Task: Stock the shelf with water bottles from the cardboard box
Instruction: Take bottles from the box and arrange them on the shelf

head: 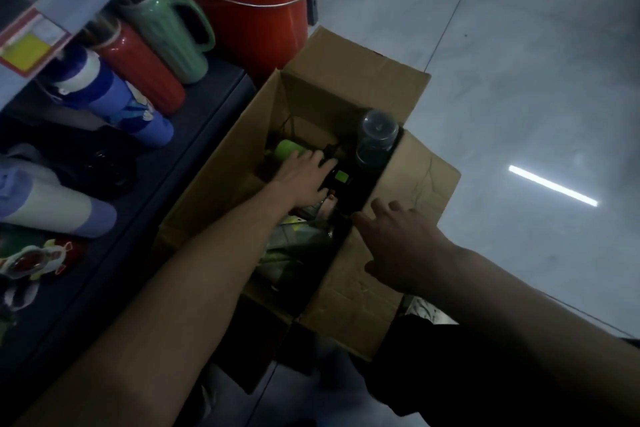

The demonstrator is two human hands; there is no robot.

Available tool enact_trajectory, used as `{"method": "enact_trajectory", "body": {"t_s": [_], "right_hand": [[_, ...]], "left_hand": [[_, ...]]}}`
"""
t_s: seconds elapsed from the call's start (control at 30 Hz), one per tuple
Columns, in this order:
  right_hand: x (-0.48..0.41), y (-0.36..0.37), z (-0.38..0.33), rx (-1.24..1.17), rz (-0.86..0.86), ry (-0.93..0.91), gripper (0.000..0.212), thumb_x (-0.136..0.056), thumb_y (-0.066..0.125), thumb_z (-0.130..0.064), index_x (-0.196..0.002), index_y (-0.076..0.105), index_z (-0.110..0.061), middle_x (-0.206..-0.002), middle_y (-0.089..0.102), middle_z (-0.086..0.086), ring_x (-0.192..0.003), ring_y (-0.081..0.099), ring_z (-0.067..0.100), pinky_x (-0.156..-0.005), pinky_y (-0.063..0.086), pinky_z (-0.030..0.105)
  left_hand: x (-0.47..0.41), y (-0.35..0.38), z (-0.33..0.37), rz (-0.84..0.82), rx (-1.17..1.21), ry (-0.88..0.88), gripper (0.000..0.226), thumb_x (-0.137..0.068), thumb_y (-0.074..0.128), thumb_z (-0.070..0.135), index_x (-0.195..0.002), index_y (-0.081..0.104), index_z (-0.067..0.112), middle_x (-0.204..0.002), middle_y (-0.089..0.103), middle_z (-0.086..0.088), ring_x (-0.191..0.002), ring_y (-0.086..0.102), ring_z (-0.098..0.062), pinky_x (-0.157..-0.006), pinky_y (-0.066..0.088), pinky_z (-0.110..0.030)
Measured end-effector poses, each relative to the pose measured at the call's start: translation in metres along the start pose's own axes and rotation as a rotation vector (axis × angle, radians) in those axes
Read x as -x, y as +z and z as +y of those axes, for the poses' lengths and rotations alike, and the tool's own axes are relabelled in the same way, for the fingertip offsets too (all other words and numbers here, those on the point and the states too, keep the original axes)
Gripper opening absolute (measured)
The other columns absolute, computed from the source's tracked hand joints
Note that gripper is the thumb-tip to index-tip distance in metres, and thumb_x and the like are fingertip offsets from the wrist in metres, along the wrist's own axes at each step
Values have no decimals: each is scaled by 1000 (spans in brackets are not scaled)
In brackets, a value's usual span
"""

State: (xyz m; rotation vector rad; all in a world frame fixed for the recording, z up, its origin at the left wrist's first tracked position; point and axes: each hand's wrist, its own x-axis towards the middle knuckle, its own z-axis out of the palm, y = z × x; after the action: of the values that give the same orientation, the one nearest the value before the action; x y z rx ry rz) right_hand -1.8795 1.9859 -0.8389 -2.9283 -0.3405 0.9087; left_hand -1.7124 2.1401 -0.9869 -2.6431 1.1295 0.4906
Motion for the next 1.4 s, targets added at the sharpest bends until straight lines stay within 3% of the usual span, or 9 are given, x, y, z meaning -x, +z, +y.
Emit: {"method": "enact_trajectory", "body": {"t_s": [0.13, 0.27, 0.5, 0.83, 1.03, 1.13, 1.27, 1.33, 1.4], "right_hand": [[-2, 2, 2, 8, 8, 3, 64, -95, 65, -31, -151, 36, -18, -141, 44, 13, -121, 51, 33, -94, 47, 43], [-4, 3, 4, 7, -3, -9, 64, -94, 66, -30, -150, 37, -17, -141, 44, 14, -122, 51, 32, -95, 47, 43], [-1, 4, 8, -6, -4, -24, 64, -96, 64, -29, -151, 34, -15, -144, 41, 16, -125, 48, 32, -100, 47, 43], [3, 1, -2, 6, -2, -51, 65, -97, 63, -30, -152, 33, -16, -147, 39, 16, -128, 46, 34, -102, 46, 45], [4, -4, -6, 14, 2, -67, 66, -97, 62, -32, -154, 32, -17, -149, 39, 15, -128, 46, 33, -103, 46, 44], [5, -7, -10, 32, 7, -73, 73, -97, 62, -33, -157, 25, -17, -149, 39, 15, -128, 47, 32, -102, 45, 43], [9, -11, -21, 76, -1, -83, 80, -99, 58, -34, -160, 13, -9, -152, 35, 18, -128, 47, 33, -101, 46, 43], [7, -13, -31, 100, -6, -99, 79, -100, 58, -35, -161, 15, -10, -154, 31, 19, -129, 46, 33, -102, 45, 43], [4, -15, -41, 132, -3, -116, 73, -99, 59, -35, -159, 23, -15, -157, 28, 19, -131, 45, 34, -103, 44, 44]], "left_hand": [[-25, 0, 26, -13, 14, 29, 76, -95, 59, 45, -159, 22, 26, -158, 34, -9, -142, 37, -31, -109, 34, -47], [-35, 4, 43, -109, -53, 47, 71, -89, 66, 28, -152, 34, 24, -151, 44, -8, -139, 40, -31, -108, 34, -51], [-41, -2, 58, -167, -196, 14, 68, -89, 66, 20, -150, 36, 18, -145, 48, -14, -134, 44, -35, -104, 38, -52], [-18, -11, 28, 34, -219, 69, 74, -86, 65, 52, -144, 37, 16, -139, 43, -14, -124, 45, -32, -94, 41, -48], [21, -5, -3, 198, 192, -156, 78, -83, 68, 48, -145, 35, 16, -142, 49, -6, -131, 46, -28, -101, 44, -44], [47, -6, -17, 299, 439, -319, 73, -78, 77, 39, -139, 41, 18, -132, 57, -8, -122, 55, -28, -90, 46, -39], [81, -9, -34, 517, 957, -618, 66, -76, 85, 23, -129, 47, 18, -116, 61, -7, -100, 61, -22, -64, 44, -14], [93, -15, -38, 673, 1119, -718, 59, -75, 86, 13, -121, 50, 10, -113, 60, -5, -100, 60, -18, -62, 41, -1], [103, -23, -45, 772, 1215, -776, 53, -74, 87, 10, -112, 50, 11, -110, 61, -6, -100, 61, -19, -65, 41, 0]]}}
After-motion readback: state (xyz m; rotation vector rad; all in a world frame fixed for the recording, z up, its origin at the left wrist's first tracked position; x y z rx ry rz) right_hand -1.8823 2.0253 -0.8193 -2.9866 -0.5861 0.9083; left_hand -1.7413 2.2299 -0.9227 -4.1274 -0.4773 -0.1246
